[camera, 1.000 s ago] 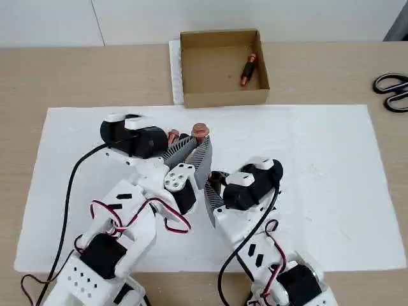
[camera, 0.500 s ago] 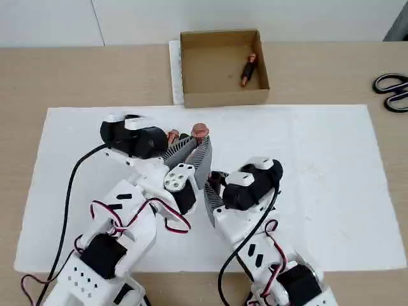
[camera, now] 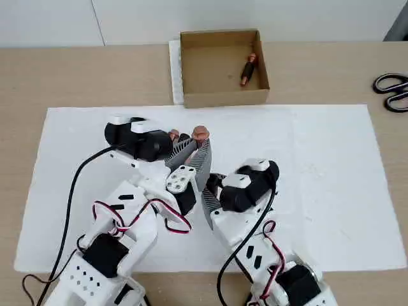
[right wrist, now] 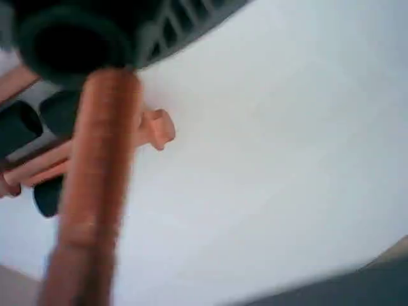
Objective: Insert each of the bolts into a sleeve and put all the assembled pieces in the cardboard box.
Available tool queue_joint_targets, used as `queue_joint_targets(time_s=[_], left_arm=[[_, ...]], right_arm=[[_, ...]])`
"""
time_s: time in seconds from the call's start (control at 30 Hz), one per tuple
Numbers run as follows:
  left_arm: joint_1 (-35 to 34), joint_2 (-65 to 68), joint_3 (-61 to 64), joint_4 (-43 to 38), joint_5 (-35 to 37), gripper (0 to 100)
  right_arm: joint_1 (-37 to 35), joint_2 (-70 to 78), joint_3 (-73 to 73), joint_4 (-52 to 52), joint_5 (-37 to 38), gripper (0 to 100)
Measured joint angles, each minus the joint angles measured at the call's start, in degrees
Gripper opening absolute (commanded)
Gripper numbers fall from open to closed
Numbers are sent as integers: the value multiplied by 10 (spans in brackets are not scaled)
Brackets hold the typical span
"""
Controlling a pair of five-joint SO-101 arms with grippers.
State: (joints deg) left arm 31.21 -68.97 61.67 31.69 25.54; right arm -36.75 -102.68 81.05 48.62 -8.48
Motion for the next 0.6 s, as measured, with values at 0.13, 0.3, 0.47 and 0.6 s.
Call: queue_joint_targets(time_s=[0.13,0.3,0.47,0.6], left_arm=[[0,0,0,-4,0,6],[0,0,0,-4,0,6],[12,0,0,-4,0,6],[11,0,0,-4,0,6]], right_arm=[[-2,0,-1,0,0,4],[-2,0,-1,0,0,4],[-2,0,-1,0,0,4],[-2,0,-1,0,0,4]])
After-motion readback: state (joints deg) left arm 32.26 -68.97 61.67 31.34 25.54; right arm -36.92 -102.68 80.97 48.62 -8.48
